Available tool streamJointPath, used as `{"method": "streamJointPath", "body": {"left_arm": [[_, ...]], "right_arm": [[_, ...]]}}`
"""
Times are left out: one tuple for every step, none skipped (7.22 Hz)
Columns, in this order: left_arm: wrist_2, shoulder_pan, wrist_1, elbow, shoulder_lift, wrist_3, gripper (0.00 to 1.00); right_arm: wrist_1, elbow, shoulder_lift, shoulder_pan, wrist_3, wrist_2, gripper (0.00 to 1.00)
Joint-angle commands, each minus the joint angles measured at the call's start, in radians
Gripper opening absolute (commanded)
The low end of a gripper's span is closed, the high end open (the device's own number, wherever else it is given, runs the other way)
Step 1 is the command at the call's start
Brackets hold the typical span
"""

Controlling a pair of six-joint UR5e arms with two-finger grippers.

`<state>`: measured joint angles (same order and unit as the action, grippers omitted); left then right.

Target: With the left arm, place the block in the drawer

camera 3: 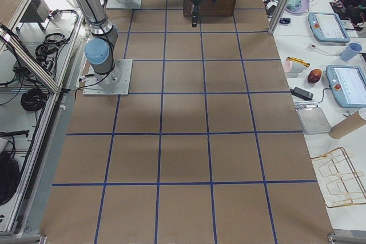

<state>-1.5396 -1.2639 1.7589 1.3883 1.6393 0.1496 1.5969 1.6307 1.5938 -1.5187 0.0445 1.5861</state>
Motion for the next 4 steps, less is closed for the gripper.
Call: {"method": "streamJointPath", "body": {"left_arm": [[-0.002,-0.131,-0.042,-0.008,0.014,-0.090,1.00],[-0.002,-0.173,-0.058,-0.002,0.019,-0.094,1.00],[-0.002,-0.205,-0.073,0.003,0.023,-0.105,1.00],[-0.051,-0.242,-0.078,0.005,0.025,-0.107,1.00]], "right_arm": [[0.000,0.000,0.000,0.000,0.000,0.000,1.00],[0.000,0.000,0.000,0.000,0.000,0.000,1.00],[0.000,0.000,0.000,0.000,0.000,0.000,1.00],[0.000,0.000,0.000,0.000,0.000,0.000,1.00]]}}
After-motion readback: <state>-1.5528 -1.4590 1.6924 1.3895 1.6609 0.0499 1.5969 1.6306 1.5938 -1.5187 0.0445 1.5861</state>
